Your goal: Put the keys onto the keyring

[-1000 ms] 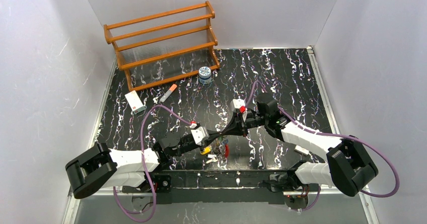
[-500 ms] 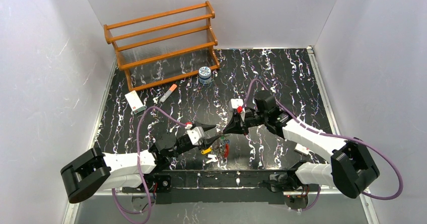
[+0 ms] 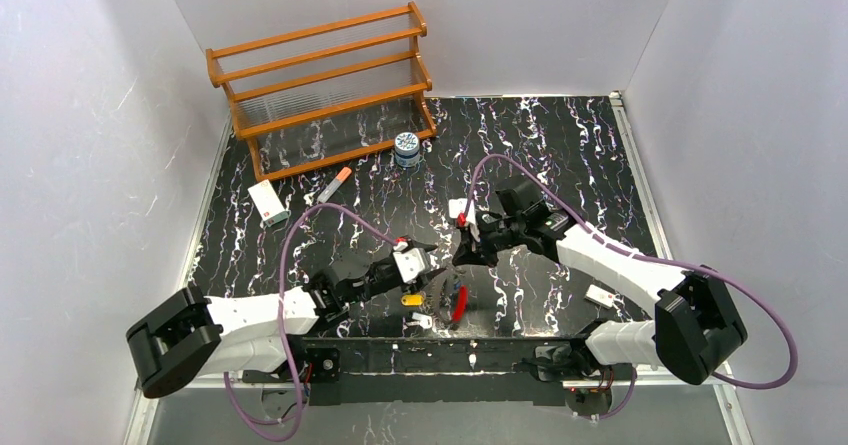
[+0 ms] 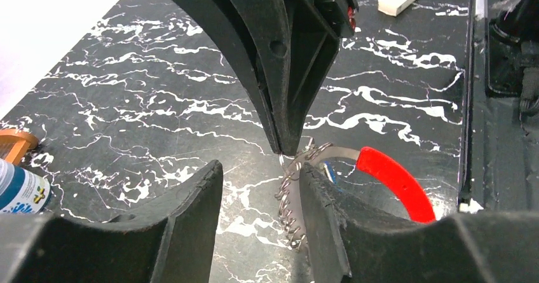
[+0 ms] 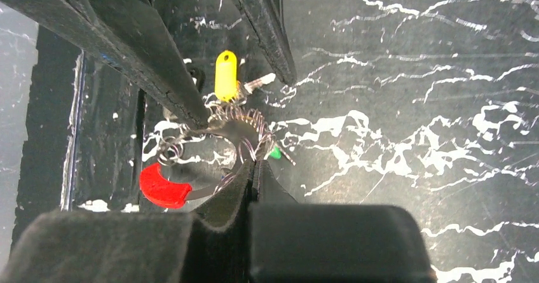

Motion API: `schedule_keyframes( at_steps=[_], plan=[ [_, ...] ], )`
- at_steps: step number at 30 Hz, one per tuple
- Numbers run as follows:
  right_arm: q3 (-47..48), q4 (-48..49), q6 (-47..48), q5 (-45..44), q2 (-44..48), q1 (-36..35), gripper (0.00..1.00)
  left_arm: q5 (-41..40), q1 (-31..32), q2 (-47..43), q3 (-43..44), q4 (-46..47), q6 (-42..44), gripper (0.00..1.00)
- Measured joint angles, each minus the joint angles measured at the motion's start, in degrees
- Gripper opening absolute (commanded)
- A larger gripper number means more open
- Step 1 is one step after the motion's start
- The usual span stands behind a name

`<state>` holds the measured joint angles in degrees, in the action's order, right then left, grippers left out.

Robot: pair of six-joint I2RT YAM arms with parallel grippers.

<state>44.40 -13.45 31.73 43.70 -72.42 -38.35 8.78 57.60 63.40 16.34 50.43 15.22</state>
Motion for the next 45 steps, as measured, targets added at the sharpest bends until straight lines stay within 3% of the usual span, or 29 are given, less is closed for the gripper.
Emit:
schedule_keyframes(
  at_steps=[13, 19, 29, 38, 45],
  plan=[
    [0.7, -5.5, 2.7, -3.4, -0.5, -2.5, 0.01, 4.8, 0.0, 7.9, 4.4, -4.2, 0.5, 0.38],
    [1.2, -5.7, 2.8, -4.0, -1.0, -3.4, 0.01, 5.6, 0.0, 10.2, 5.7, -4.4, -0.7, 0.26],
    [1.2, -5.7, 2.8, -5.1, -1.1, -3.7, 0.01, 5.6, 0.0, 10.7, 7.3, -8.4, -0.6, 0.24],
    [1.3, -5.7, 3.0, -5.9, -1.1, -3.8, 0.01, 5.2, 0.0, 11.0, 9.6, -14.0, 0.8, 0.0],
    [1.3, -5.7, 2.9, -6.3, -1.1, -4.1, 0.04, 4.8, 0.1, 11.0, 9.9, -14.9, 1.0, 0.0]
  ],
)
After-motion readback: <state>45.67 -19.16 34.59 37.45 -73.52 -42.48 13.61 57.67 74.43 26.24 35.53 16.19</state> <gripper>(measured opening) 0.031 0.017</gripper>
